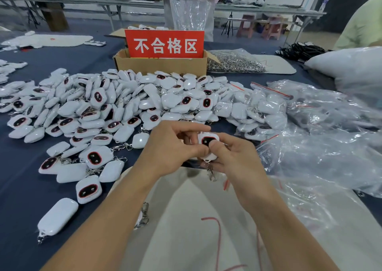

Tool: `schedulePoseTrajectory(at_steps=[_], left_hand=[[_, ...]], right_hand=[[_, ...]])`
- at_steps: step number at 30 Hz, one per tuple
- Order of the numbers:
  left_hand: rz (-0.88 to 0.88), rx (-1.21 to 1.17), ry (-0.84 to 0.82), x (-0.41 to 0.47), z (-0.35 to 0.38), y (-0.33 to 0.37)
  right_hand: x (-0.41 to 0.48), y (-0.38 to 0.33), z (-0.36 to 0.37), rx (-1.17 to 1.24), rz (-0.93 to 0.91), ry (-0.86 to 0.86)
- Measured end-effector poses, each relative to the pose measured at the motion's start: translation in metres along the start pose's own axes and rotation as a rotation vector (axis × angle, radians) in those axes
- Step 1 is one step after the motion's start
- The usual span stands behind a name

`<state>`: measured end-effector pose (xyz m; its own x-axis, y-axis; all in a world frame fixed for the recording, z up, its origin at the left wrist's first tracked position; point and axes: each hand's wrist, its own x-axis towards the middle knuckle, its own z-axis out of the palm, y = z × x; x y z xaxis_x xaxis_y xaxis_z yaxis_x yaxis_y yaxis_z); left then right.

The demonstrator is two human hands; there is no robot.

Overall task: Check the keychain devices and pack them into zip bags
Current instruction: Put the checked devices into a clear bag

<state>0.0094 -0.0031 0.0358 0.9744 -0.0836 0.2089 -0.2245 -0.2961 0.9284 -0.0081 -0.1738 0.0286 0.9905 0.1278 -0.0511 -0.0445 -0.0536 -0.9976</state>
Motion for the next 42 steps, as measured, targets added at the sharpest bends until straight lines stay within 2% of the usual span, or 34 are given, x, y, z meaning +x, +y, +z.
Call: schedulePoseTrajectory(at_steps=[2, 4, 7, 13, 16, 20, 25, 29, 31, 33, 38, 40, 42], left_hand=[[-0.041, -0.071, 0.072, 0.000, 0.002, 0.001], [-0.089, -0.147, 0.034, -0.002, 0.004, 0.004], [-0.144, -0.138, -0.040, -0.004, 0.007, 0.006], [-0.277, -0.286, -0.014, -0.006, 0.013, 0.014], [-0.317, -0.286, 0.043, -0.005, 0.015, 0.014], [-0.317, -0.247, 0.120, -0.005, 0.015, 0.014], [-0.242, -0.265, 0.012, -0.006, 0.017, 0.014], [-0.205, -0.293, 0.197, -0.003, 0.005, 0.014], [-0.195, -0.194, 0.281, -0.003, 0.002, 0.011], [-0.172, 0.039, 0.284, -0.004, 0.005, 0.008], [-0.056, 0.570, 0.085, -0.017, 0.036, 0.011], [-0.011, 0.823, 0.060, -0.019, 0.047, 0.011], [0.033, 0.961, 0.050, -0.020, 0.051, 0.010]], right_hand=[[0.002, 0.002, -0.001, 0.024, 0.028, 0.029], [0.003, 0.002, -0.002, 0.080, 0.039, 0.064], [0.004, 0.002, -0.003, 0.111, 0.047, 0.072], [0.000, -0.004, -0.004, 0.100, 0.024, -0.009], [-0.002, -0.005, -0.001, 0.088, 0.003, -0.044], [-0.003, -0.004, 0.002, 0.037, -0.027, -0.083], [-0.001, -0.006, -0.003, 0.035, -0.010, -0.012], [0.003, -0.008, -0.013, 0.107, 0.024, 0.083], [0.005, -0.009, -0.019, 0.159, 0.043, 0.121], [0.006, -0.010, -0.022, 0.209, 0.050, 0.154], [0.006, -0.014, -0.025, 0.317, 0.067, 0.262], [0.006, -0.015, -0.026, 0.334, 0.070, 0.318], [0.007, -0.015, -0.027, 0.327, 0.073, 0.345]])
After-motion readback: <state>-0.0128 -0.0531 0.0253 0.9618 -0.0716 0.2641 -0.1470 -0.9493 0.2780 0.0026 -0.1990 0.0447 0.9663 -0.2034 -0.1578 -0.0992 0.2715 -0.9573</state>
